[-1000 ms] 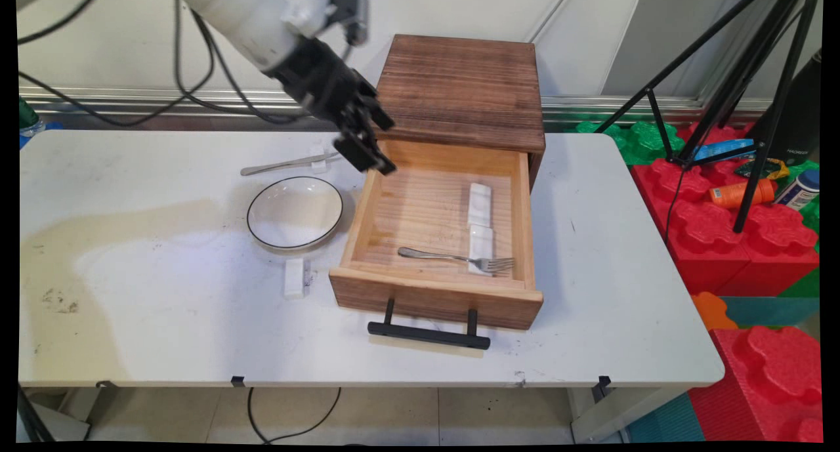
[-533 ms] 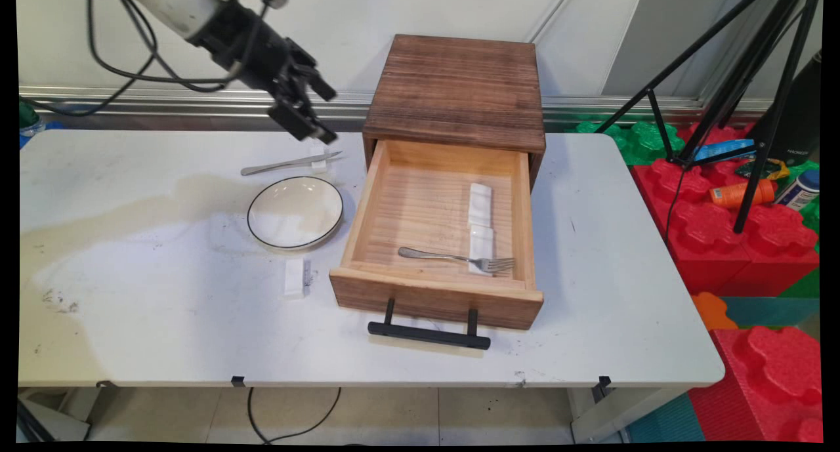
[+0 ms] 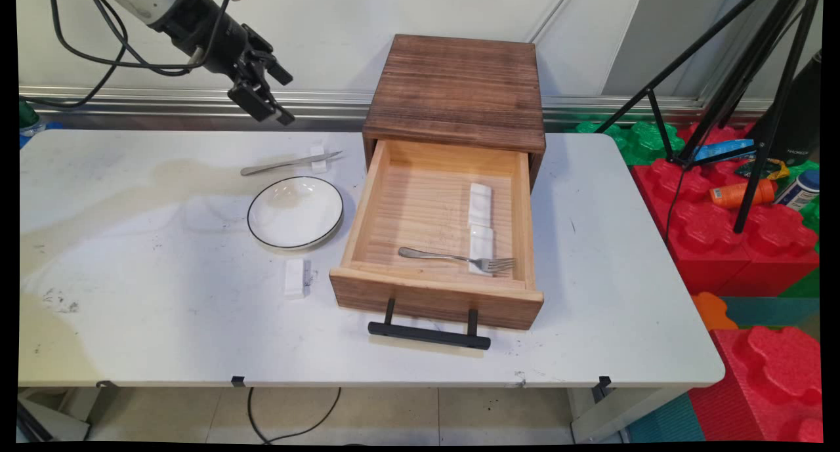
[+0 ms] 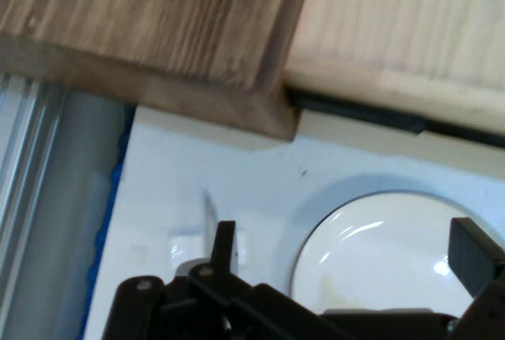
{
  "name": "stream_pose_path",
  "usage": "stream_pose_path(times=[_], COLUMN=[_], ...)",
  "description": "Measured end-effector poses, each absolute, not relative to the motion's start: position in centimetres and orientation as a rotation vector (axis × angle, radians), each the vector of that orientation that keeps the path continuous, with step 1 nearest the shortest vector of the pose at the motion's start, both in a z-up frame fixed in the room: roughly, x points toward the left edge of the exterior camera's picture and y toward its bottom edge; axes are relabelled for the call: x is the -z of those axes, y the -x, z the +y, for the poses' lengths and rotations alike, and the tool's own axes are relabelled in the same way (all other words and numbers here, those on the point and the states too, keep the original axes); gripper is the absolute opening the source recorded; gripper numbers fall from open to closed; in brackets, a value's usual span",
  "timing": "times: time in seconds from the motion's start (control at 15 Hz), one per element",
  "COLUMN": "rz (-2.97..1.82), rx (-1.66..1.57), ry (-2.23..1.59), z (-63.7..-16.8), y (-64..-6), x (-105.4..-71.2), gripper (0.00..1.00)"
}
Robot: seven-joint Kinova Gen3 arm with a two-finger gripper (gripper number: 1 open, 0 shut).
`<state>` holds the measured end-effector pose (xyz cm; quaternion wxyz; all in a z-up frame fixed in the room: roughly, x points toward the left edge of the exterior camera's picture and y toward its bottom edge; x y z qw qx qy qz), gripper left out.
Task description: Pick up the knife from the left of the white plate
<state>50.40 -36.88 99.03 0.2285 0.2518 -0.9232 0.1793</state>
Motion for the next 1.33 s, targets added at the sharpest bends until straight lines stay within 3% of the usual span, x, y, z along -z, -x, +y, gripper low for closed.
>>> stream_pose_path(times=[0.8,1.33], rz=[-2.733,-2.848], rx=[-0.481,-0.369], ry=[-0.742,-0.759], z=[-44.7,-49.1], y=[-54.8,-55.9], x=[-94.6,-88.6], gripper=[1.0,1.0])
